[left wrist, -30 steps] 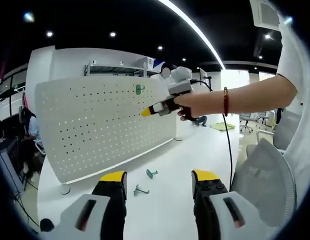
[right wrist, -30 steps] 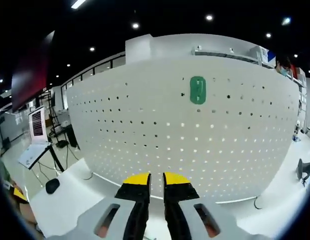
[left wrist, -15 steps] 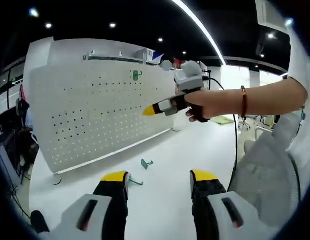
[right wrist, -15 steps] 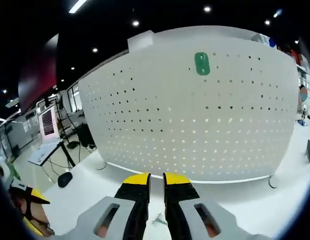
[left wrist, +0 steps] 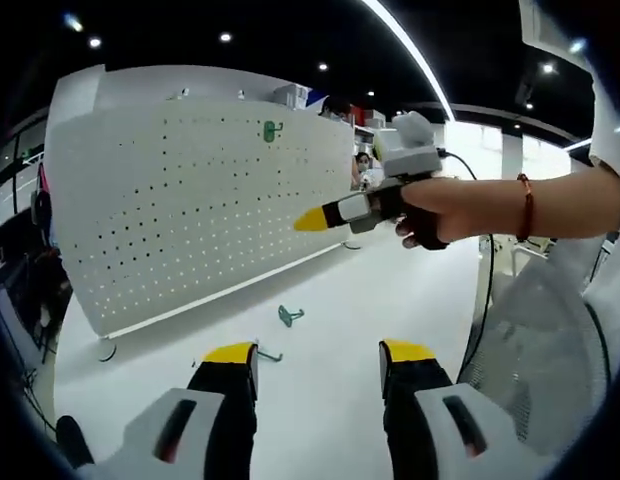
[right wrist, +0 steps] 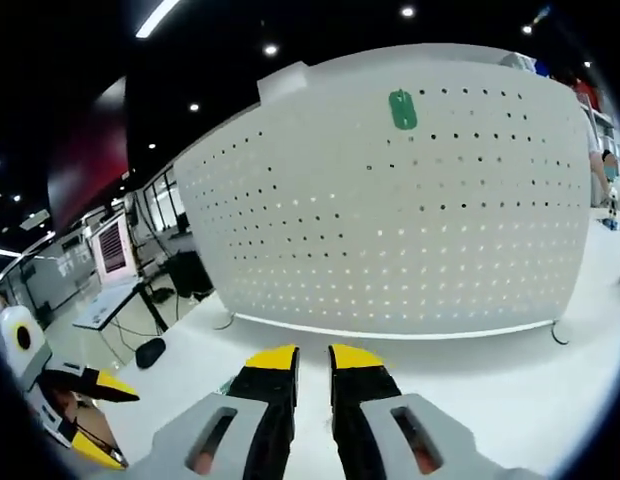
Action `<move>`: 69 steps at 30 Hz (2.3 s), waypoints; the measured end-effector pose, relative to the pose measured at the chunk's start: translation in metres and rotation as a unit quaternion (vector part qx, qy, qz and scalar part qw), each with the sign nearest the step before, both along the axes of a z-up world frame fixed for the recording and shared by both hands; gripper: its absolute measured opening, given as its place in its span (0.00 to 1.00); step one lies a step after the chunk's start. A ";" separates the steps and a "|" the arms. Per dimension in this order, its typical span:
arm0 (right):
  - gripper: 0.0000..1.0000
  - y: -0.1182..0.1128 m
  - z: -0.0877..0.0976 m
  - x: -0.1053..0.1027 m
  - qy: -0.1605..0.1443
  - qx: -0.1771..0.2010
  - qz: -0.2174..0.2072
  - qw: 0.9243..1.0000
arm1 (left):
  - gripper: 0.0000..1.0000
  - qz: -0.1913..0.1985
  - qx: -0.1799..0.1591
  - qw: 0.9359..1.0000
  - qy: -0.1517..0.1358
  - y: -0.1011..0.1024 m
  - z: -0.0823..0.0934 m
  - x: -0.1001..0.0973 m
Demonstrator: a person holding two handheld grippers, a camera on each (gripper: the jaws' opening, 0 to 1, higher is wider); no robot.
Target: Insert the hook assembly into the mounting plate slot until the hook locks in place.
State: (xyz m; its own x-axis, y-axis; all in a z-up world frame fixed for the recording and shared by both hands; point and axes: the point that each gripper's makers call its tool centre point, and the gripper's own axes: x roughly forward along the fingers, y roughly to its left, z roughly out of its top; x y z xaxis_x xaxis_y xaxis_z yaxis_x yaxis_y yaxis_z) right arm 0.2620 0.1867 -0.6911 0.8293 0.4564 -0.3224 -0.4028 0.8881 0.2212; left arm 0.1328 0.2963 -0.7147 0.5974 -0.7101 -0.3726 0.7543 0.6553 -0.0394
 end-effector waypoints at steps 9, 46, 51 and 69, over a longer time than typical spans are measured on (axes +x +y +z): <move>0.12 0.003 -0.008 -0.026 0.004 0.009 0.014 1.000 | 0.50 -0.002 0.014 1.000 0.005 -0.009 -0.007 -0.002; 0.19 0.019 -0.031 -0.082 0.029 0.042 0.060 0.997 | 0.43 0.009 0.075 0.996 0.053 -0.003 -0.057 0.038; 0.18 0.015 -0.032 -0.084 0.029 0.040 0.054 0.997 | 0.41 0.011 0.075 0.996 0.056 -0.005 -0.059 0.043; 0.17 0.008 -0.047 -0.094 0.055 0.062 0.042 0.996 | 0.38 0.019 0.094 0.993 0.071 -0.003 -0.077 0.064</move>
